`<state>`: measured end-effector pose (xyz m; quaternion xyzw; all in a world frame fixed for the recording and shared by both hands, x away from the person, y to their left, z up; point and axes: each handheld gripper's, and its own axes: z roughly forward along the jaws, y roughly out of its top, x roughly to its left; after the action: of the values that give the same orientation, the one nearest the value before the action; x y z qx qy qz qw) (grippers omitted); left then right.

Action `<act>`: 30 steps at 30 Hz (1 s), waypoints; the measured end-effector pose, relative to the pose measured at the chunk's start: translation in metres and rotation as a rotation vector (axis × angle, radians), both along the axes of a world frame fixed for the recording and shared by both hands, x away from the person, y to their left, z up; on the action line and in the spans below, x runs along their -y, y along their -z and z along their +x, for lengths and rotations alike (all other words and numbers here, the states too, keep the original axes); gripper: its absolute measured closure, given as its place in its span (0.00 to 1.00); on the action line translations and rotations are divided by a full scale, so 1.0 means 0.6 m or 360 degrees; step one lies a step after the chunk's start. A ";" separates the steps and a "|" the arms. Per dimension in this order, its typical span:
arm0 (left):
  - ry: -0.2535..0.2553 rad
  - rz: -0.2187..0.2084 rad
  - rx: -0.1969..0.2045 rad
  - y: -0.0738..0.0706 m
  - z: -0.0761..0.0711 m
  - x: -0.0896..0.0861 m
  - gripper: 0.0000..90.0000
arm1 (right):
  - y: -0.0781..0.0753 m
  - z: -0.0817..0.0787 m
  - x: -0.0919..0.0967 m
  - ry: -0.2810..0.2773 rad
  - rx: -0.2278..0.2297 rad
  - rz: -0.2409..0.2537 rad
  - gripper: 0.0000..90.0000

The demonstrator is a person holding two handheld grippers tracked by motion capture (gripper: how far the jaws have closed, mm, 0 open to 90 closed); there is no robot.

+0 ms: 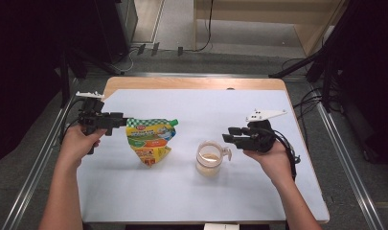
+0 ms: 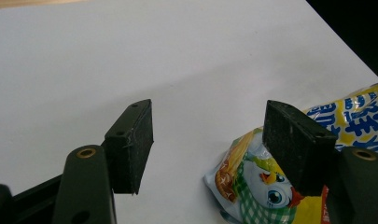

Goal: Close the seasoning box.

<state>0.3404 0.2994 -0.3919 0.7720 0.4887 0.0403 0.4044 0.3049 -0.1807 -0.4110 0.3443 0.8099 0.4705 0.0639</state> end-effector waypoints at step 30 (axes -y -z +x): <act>-0.0072 -0.0009 0.0035 0.017 -0.005 -0.016 0.31 | 0.072 0.017 0.111 0.0240 0.0095 0.0049 0.32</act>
<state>0.3376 0.3091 -0.4022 0.7591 0.5017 0.0564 0.4109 0.3150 -0.2473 -0.4540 0.3910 0.7722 0.4868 0.1179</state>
